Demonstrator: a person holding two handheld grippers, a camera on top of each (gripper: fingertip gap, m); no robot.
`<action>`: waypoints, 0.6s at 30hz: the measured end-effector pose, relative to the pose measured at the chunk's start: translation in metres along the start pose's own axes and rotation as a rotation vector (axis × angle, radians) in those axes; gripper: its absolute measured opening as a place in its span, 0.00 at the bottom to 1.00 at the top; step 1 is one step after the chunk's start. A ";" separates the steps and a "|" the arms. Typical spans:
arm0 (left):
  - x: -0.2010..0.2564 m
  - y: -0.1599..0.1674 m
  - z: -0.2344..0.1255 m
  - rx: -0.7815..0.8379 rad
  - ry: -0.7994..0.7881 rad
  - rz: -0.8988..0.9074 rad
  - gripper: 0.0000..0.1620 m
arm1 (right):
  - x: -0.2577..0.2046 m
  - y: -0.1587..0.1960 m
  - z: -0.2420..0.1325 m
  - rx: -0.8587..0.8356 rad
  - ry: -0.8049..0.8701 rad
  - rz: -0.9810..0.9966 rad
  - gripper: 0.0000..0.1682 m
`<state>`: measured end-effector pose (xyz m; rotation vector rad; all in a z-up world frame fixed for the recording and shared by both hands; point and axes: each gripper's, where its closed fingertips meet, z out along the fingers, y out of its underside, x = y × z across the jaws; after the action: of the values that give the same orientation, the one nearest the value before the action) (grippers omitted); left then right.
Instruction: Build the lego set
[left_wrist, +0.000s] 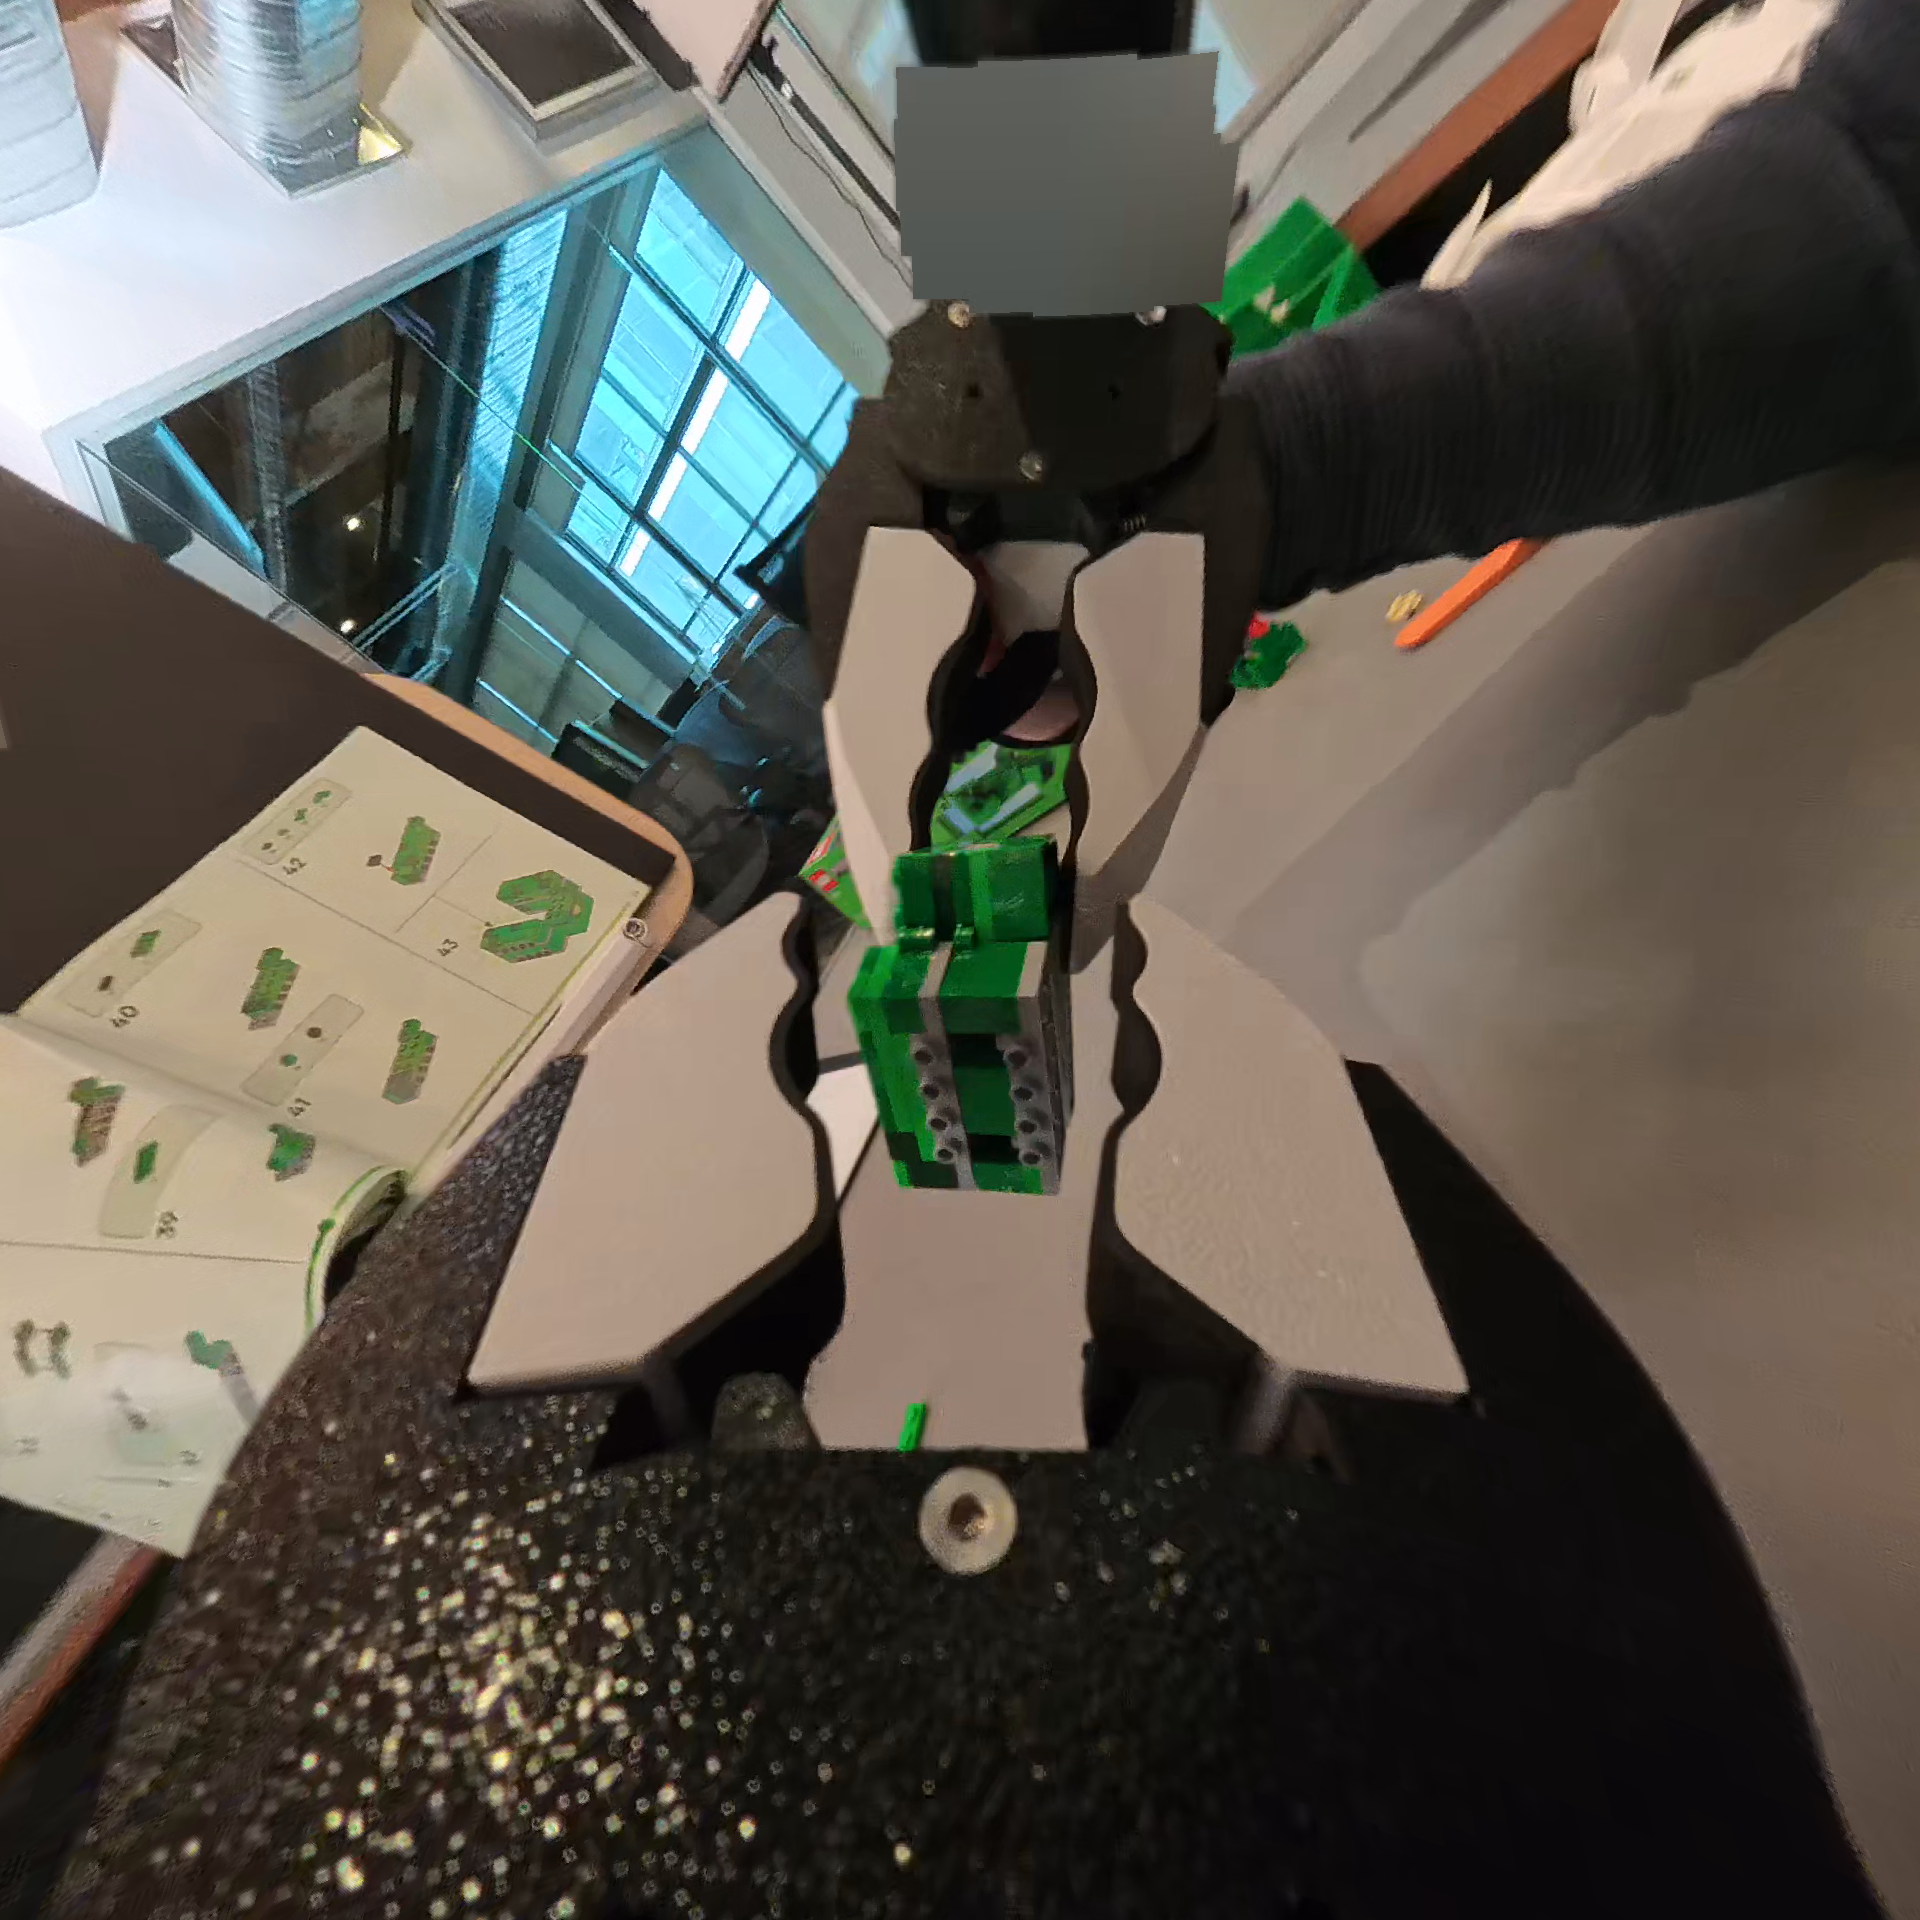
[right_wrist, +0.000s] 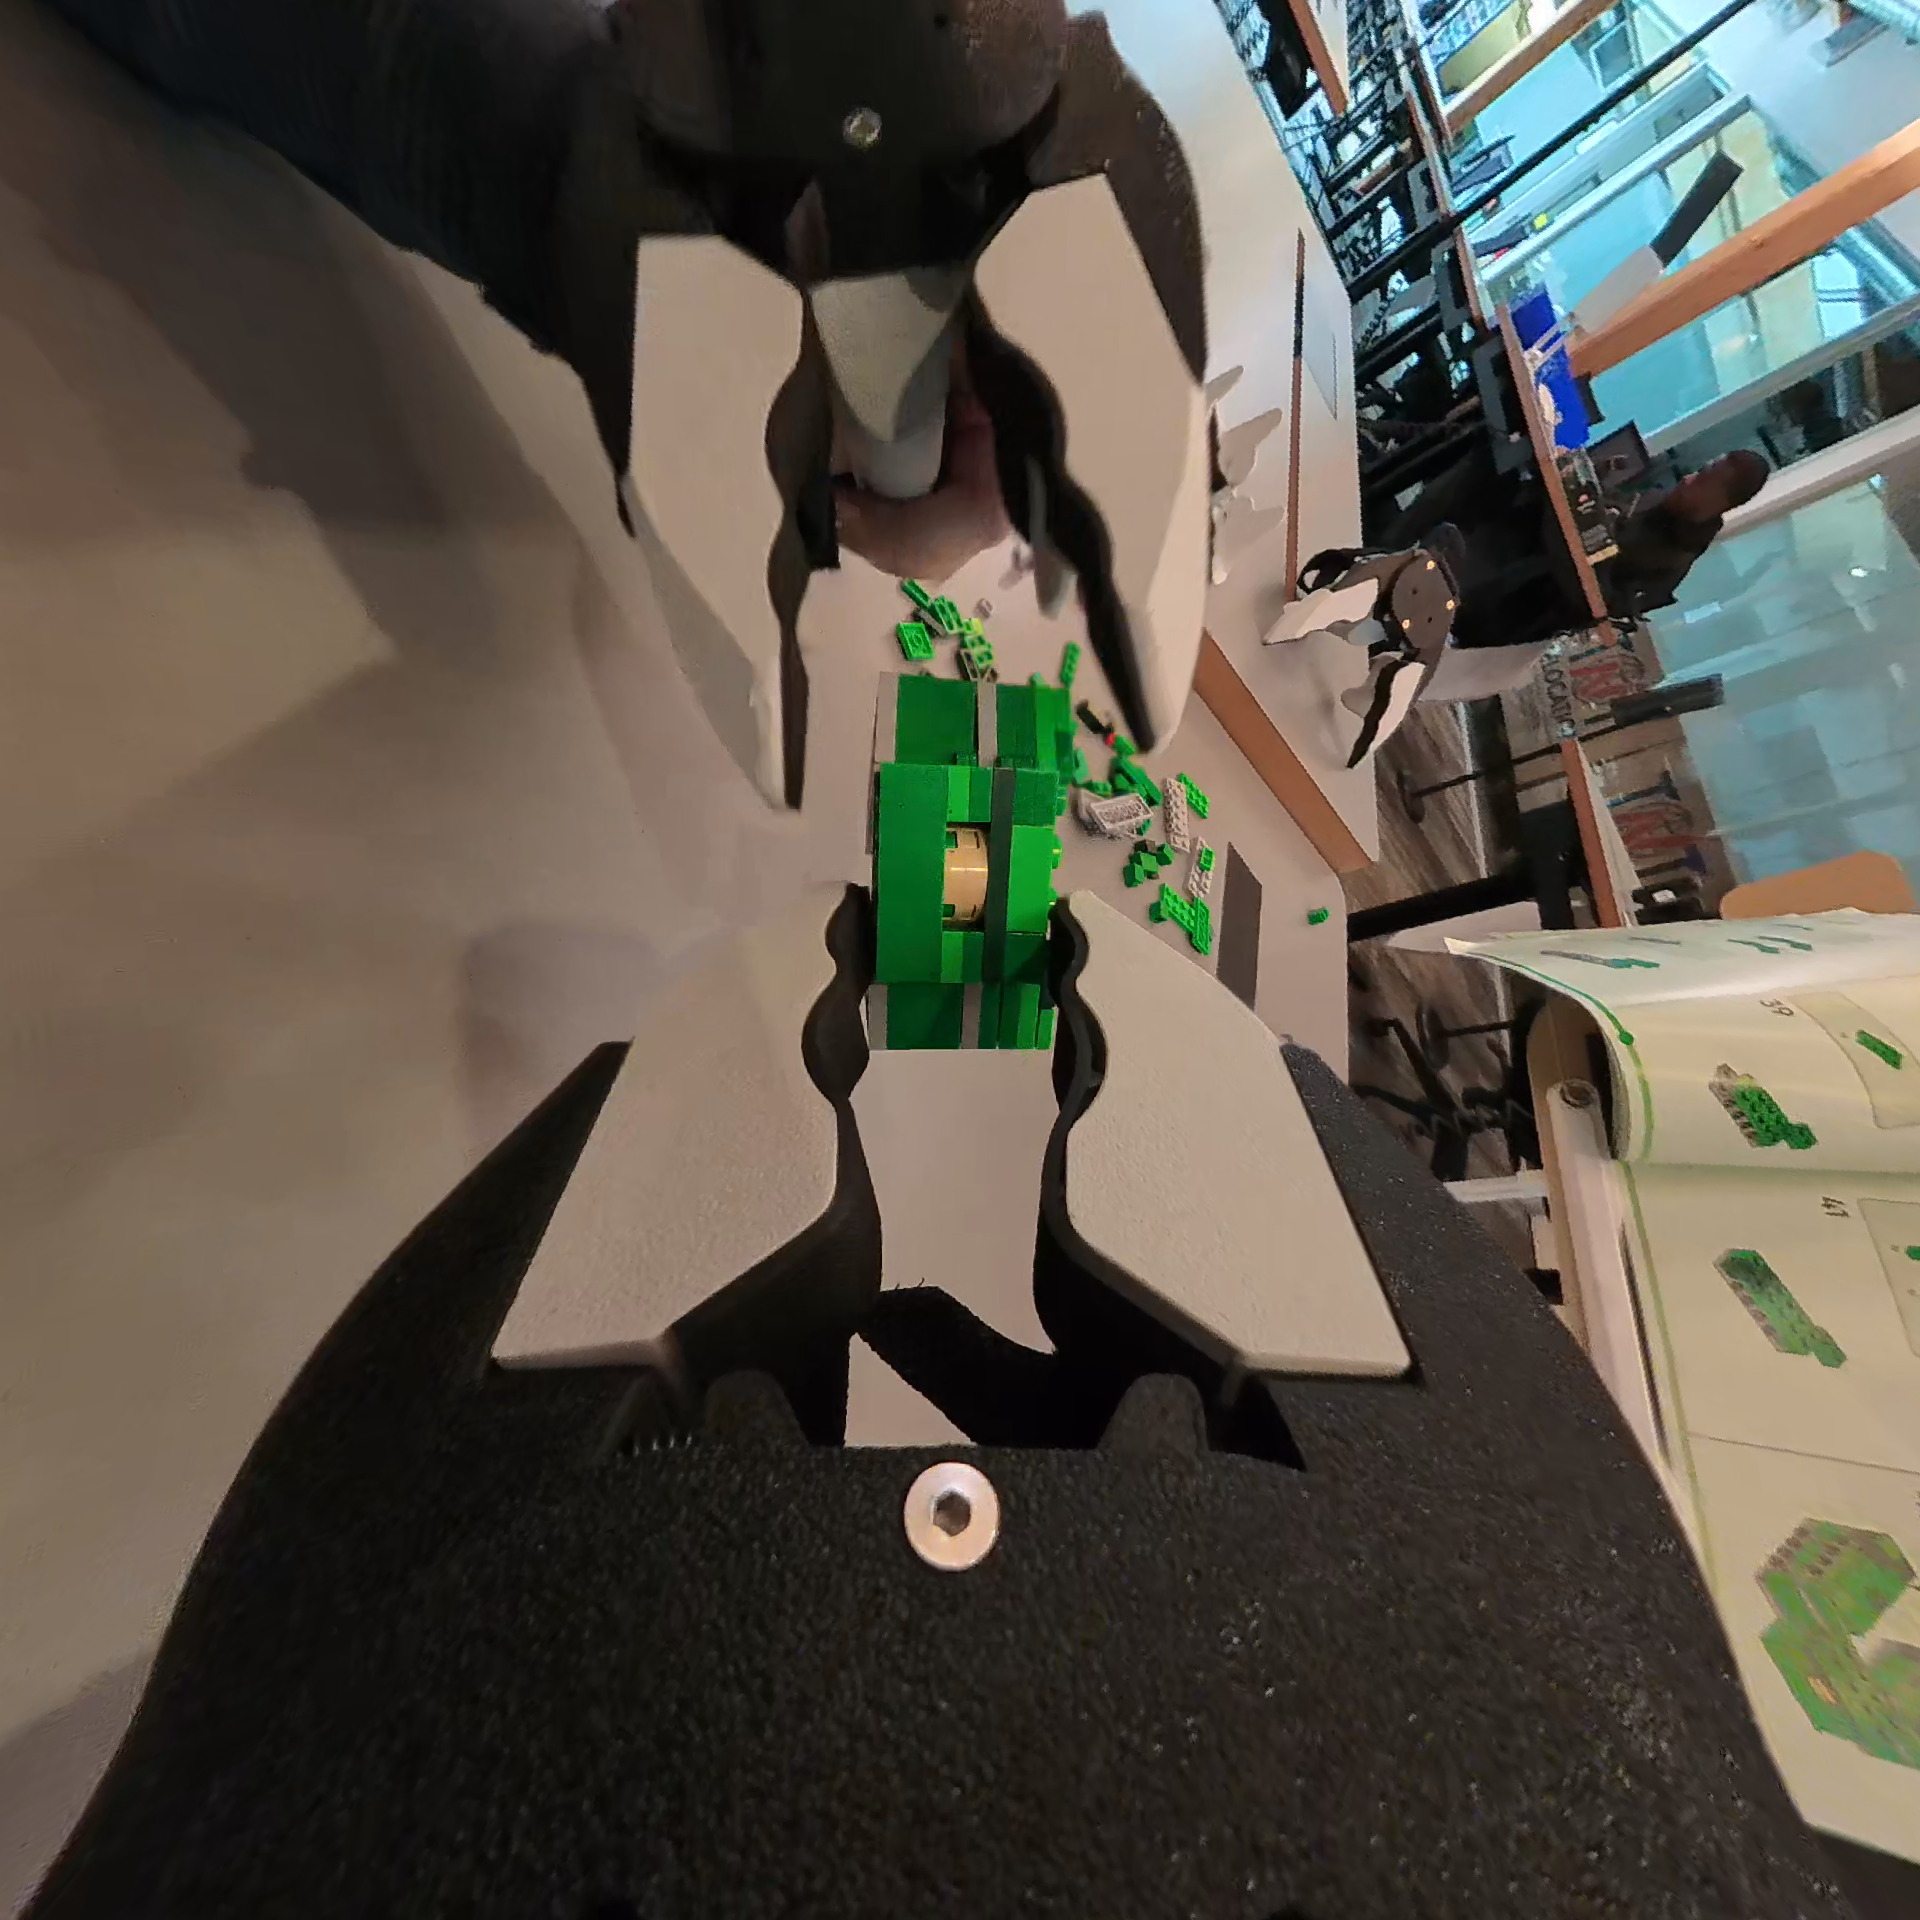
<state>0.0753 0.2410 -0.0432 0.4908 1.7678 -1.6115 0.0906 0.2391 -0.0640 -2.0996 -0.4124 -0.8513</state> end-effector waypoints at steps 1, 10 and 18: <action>-0.004 -0.001 -0.003 0.012 -0.003 -0.033 0.35 | 0.001 0.000 -0.001 0.003 0.001 0.000 0.19; -0.001 0.007 -0.004 -0.032 0.045 -0.043 0.26 | 0.000 -0.005 -0.006 0.026 -0.012 0.005 0.19; -0.004 0.022 0.001 -0.197 0.000 0.020 0.21 | 0.005 0.013 -0.001 -0.151 0.046 -0.069 0.19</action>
<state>0.0936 0.2444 -0.0559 0.4134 1.8916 -1.4050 0.1007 0.2303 -0.0668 -2.2096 -0.4095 -0.9957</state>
